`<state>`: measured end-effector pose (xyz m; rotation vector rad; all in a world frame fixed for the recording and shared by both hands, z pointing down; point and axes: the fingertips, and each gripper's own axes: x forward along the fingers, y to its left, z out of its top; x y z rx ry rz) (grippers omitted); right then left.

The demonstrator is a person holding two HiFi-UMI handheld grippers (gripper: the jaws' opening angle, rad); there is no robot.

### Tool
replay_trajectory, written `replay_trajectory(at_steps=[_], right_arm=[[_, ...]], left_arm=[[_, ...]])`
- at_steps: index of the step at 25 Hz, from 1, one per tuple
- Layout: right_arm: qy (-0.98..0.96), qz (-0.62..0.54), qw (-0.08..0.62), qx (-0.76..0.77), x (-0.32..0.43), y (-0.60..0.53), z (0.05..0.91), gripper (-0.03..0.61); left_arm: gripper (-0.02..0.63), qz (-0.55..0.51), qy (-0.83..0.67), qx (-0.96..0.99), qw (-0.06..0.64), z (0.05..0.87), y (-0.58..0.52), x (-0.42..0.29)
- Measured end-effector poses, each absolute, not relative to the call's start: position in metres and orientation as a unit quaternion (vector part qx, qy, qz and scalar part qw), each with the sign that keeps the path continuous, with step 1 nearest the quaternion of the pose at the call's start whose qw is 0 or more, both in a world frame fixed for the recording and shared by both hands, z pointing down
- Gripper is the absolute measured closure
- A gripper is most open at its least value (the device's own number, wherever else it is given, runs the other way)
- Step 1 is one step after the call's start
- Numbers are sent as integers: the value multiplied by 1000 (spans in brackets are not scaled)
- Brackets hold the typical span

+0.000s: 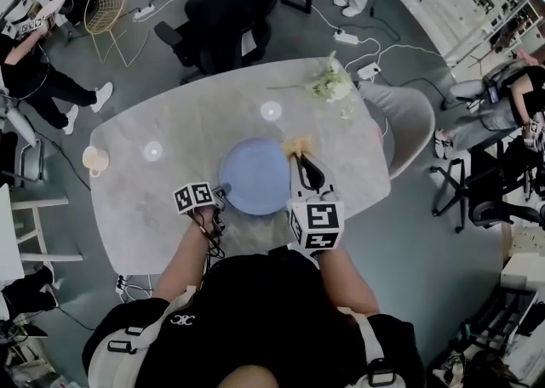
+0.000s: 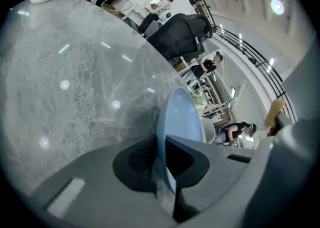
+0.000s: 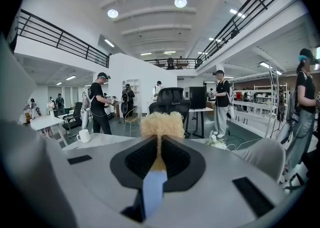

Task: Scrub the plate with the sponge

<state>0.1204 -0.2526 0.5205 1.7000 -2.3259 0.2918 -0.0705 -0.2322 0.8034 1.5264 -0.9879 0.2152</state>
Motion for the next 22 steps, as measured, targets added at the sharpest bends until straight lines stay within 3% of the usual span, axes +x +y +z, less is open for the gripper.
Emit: replay_trajectory(at_steps=[13, 22], right_arm=[[-837, 99, 120, 524, 80, -257, 522, 551], [-911, 44, 203, 357, -25, -253, 532, 551]], left_arm=[[580, 61, -489, 664, 563, 713, -240, -108], [580, 30, -497, 694, 521, 636, -235, -117]])
